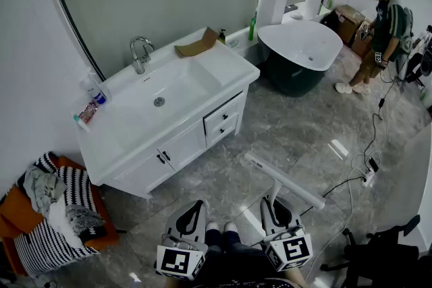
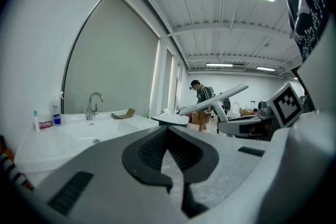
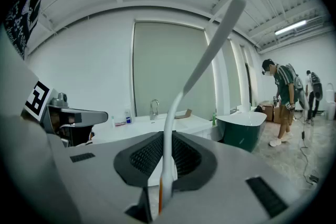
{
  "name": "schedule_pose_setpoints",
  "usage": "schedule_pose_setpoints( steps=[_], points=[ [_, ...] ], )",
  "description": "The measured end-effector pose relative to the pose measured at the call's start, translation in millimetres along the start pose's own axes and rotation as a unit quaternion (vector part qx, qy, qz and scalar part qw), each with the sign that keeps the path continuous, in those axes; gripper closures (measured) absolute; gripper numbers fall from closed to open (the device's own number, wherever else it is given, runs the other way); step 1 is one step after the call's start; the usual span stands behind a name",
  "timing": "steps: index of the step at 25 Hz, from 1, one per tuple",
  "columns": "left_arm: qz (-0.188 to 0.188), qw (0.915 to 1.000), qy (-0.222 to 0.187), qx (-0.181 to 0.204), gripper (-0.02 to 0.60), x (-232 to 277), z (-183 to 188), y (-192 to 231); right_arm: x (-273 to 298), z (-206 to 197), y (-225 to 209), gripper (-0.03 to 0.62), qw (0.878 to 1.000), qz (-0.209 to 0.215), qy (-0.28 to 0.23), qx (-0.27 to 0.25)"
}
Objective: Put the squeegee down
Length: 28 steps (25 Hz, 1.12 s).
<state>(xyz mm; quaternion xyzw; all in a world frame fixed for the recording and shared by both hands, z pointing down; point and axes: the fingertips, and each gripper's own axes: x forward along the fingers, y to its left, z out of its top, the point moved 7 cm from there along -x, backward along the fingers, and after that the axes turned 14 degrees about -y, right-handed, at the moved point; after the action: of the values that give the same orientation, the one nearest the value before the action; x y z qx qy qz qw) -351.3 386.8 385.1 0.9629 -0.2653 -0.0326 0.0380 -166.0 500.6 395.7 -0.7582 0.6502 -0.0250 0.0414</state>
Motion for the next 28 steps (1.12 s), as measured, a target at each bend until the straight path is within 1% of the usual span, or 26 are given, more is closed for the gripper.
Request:
schedule_pose_setpoints(
  steps=[5, 14, 16, 20, 22, 28],
  points=[
    [-0.007, 1.0, -0.002, -0.002, 0.577, 5.5, 1.1, -2.1, -0.8, -1.8, -7.0, 0.539, 1.0, 0.0, -0.001, -0.009],
    [-0.012, 0.9999, -0.012, 0.002, 0.577, 17.2, 3.5, -11.1, 1.4, 1.0, -13.1, 0.54, 1.0, 0.012, -0.005, -0.008],
    [-0.01, 0.9998, -0.015, 0.002, 0.577, 19.5, 3.7, -15.8, -0.8, -1.0, -19.0, 0.539, 1.0, 0.02, -0.008, -0.006],
    [-0.011, 0.9997, -0.023, 0.001, 0.577, 22.1, -1.2, -27.0, -4.4, -2.5, -27.3, 0.539, 0.999, 0.047, -0.016, 0.024],
    [-0.011, 0.9996, -0.026, -0.003, 0.577, 23.7, -5.5, -31.4, -6.2, -4.7, -30.2, 0.539, 0.998, 0.056, -0.013, 0.03],
    [-0.014, 0.9994, -0.029, -0.01, 0.577, 37.7, -5.8, -31.8, -0.4, -7.8, -37.4, 0.539, 0.998, 0.063, -0.003, 0.027]
  ],
)
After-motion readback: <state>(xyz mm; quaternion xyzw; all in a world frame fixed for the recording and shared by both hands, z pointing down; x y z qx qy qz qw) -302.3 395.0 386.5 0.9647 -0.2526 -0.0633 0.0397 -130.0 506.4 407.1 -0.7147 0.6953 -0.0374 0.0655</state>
